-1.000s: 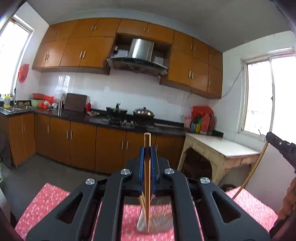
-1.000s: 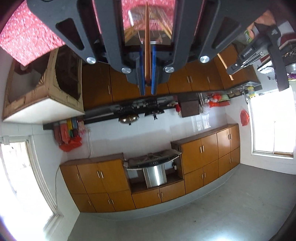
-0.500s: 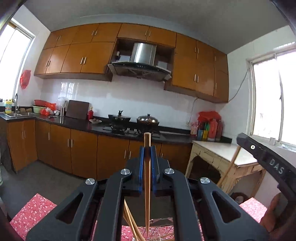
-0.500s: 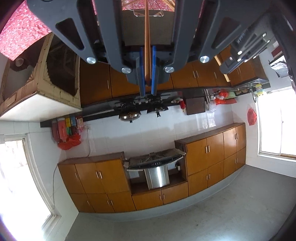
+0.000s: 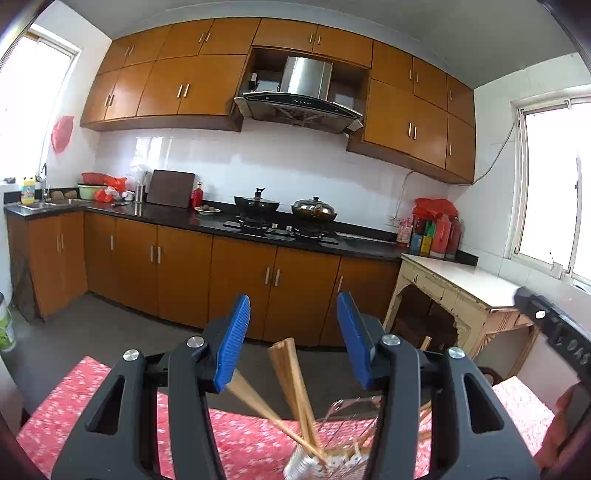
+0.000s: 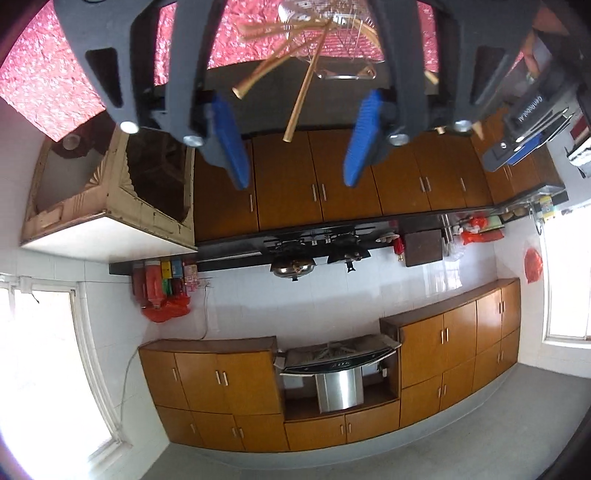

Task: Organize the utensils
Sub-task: 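Lower both chopsticks into the wire holder and open both tools, then withdraw both open tools up and away from the wire holder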

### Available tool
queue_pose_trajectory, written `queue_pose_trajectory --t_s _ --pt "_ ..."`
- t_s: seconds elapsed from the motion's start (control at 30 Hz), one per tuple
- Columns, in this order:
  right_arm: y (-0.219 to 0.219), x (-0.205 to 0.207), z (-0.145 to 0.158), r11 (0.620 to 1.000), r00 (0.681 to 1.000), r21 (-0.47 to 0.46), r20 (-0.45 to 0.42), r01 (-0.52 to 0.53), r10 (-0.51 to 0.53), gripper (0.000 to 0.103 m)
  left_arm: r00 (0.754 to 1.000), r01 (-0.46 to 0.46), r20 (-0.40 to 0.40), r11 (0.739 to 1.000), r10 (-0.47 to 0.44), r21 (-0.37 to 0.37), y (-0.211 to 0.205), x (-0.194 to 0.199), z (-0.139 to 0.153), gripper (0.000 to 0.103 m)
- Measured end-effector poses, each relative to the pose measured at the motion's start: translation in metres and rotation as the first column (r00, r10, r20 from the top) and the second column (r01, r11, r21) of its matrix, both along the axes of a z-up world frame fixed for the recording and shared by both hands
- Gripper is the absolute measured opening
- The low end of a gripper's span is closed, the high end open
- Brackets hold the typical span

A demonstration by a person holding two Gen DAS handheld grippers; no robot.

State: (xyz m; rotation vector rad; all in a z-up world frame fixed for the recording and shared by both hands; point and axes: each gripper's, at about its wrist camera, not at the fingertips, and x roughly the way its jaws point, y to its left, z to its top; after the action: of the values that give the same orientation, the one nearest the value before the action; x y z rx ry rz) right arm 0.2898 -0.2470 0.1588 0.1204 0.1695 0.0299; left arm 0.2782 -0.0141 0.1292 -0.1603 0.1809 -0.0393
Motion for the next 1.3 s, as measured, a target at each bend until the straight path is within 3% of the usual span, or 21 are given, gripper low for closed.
queue_pose_trajectory --t_s 0.23,0.43,0.77,0.97,1.13,1.3 --pt "0.002 -0.054 -0.013 0.999 0.998 -0.010 -0.030 -0.048 0.048 0.088 1.000 -0.009 0.002 1.000 0.009 0.029 0.022 -0.049 0.001 0.069" --pt "0.013 -0.105 -0.038 0.995 0.995 -0.039 -0.041 -0.091 0.090 0.098 1.000 0.007 0.005 0.999 -0.007 0.036 0.033 -0.094 -0.007 0.082" --pt "0.025 -0.159 -0.092 0.994 0.992 -0.028 -0.071 -0.106 0.104 0.099 1.000 0.020 0.017 0.998 -0.021 0.068 0.027 -0.153 -0.050 0.100" --pt "0.028 -0.194 -0.115 0.997 0.999 -0.059 -0.019 -0.052 0.051 0.099 0.999 -0.006 0.039 0.993 0.002 0.114 0.016 -0.181 -0.072 0.101" --pt "0.039 -0.212 -0.126 0.989 1.000 -0.146 0.015 -0.022 0.025 0.099 0.999 -0.015 0.043 0.993 0.010 0.121 0.010 -0.198 -0.087 0.101" --pt "0.043 -0.222 -0.132 0.984 0.998 -0.167 -0.038 -0.055 0.049 0.099 1.000 -0.012 0.006 0.990 0.011 0.137 0.008 -0.205 -0.093 0.101"
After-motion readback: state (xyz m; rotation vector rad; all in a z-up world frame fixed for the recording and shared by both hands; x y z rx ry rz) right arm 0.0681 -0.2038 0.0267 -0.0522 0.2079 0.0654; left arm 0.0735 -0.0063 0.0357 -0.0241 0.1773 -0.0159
